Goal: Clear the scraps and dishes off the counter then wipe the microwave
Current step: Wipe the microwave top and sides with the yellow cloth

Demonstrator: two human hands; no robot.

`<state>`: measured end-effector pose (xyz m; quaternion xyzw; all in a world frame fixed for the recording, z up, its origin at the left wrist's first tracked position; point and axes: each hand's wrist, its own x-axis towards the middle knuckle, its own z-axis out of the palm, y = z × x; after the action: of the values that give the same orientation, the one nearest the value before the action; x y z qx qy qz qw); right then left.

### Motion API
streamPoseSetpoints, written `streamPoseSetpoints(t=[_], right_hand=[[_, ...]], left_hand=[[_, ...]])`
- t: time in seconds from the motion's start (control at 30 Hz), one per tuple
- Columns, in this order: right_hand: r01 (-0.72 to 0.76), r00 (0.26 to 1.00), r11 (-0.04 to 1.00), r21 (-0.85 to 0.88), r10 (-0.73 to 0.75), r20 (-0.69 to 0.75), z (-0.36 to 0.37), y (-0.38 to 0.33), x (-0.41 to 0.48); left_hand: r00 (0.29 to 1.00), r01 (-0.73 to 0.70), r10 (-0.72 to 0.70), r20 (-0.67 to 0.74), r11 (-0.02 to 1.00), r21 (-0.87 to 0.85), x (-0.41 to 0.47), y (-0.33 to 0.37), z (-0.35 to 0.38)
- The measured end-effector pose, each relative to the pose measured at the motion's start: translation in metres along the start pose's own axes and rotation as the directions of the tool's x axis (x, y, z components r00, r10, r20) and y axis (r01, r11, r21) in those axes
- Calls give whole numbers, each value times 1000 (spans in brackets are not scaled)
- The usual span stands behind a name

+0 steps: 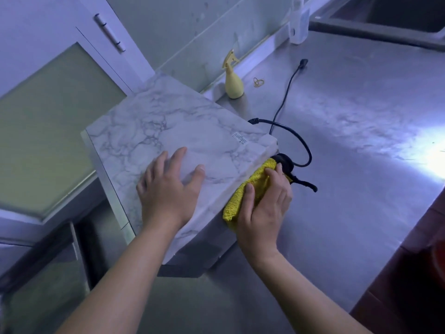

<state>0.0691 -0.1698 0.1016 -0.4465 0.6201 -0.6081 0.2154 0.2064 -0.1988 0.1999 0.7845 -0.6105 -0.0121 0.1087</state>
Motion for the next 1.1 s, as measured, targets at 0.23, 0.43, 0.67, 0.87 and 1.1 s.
streamPoseSetpoints(t=[0.23, 0.43, 0.67, 0.87, 1.1], right_hand=[[121, 991, 970, 209, -104, -88, 36, 25, -17], [-10, 996, 980, 197, 28, -88, 44, 74, -22], [-727, 648, 587, 355, 758, 72, 47, 82, -1], [-908, 94, -60, 414, 935, 341, 29, 18, -16], [-940, 29, -190, 283, 782, 622, -12, 10, -7]], left_hand=[[1000, -4, 4, -7, 1000, 2, 0, -2, 2], [1000, -6, 6, -17, 1000, -5, 0, -3, 4], [1000, 17, -17, -16, 1000, -10, 1, 0, 3], [1000, 11, -11, -7, 1000, -13, 0, 0, 1], [1000, 16, -16, -1, 1000, -12, 1, 3, -2]])
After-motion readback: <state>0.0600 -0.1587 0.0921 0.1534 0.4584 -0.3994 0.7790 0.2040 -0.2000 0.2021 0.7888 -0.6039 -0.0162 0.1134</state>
